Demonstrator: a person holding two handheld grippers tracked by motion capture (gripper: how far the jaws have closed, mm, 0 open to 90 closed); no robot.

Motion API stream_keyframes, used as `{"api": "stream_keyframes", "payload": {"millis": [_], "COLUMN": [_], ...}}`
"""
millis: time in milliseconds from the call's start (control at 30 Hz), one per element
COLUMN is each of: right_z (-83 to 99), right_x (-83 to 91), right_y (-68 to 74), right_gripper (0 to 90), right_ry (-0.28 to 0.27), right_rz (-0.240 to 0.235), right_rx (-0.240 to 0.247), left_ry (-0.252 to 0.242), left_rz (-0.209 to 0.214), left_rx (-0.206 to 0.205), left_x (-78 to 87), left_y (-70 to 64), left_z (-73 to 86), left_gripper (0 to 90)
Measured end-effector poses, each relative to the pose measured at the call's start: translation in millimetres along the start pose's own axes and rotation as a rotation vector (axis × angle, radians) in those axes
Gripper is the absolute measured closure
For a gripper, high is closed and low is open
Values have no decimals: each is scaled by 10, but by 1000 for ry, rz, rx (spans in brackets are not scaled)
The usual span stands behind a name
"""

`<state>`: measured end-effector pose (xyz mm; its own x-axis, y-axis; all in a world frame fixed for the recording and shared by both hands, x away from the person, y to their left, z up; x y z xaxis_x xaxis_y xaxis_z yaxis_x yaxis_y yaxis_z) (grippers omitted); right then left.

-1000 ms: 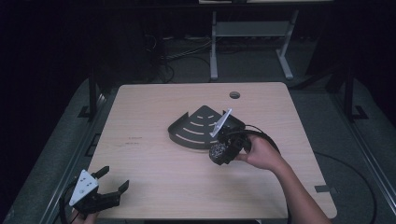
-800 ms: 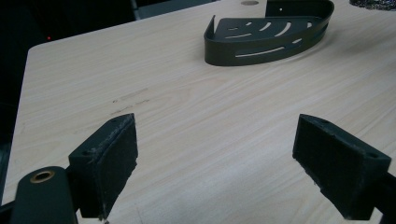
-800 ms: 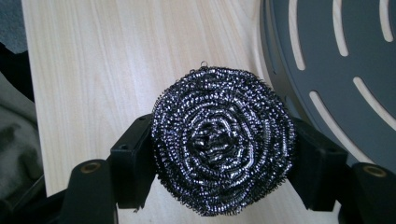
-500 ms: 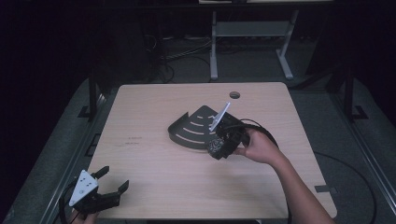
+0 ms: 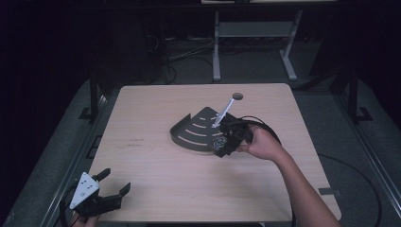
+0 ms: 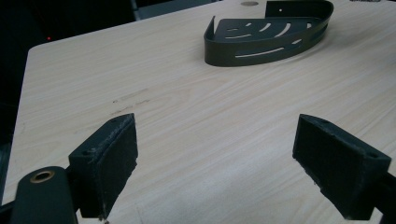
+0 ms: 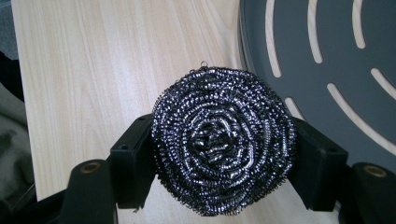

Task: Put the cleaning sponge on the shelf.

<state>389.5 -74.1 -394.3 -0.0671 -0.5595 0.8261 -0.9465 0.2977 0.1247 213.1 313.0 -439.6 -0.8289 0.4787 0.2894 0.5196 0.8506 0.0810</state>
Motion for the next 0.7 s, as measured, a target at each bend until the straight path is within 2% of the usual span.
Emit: {"api": "stream_keyframes", "payload": {"millis": [567,700], "right_z": [-221,-242], "right_x": [72,70], "right_y": [-206,-259], "right_gripper": [312,313], "right_ry": [-2,-34], "right_rz": [10,-11], "right_rx": [3,-9], "left_ry": [-1,1], "left_rz": [0,2], "left_rx": [6,-3], "left_x": [3,3], "left_y": [13,9], "left_z": [1,0], "left_gripper": [133,133]}}
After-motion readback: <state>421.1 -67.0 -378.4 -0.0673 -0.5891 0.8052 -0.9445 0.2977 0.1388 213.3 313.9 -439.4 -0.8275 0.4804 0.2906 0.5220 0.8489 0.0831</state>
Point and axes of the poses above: each handheld gripper's, and its own axes: x roughly backward along the jaws, z roughly out of its underside, y roughly to its left, the point moved 3 cm from there along -x, roughly forward along the jaws, and after that the axes turned 8 degrees about -y, right-handed, at the moved point
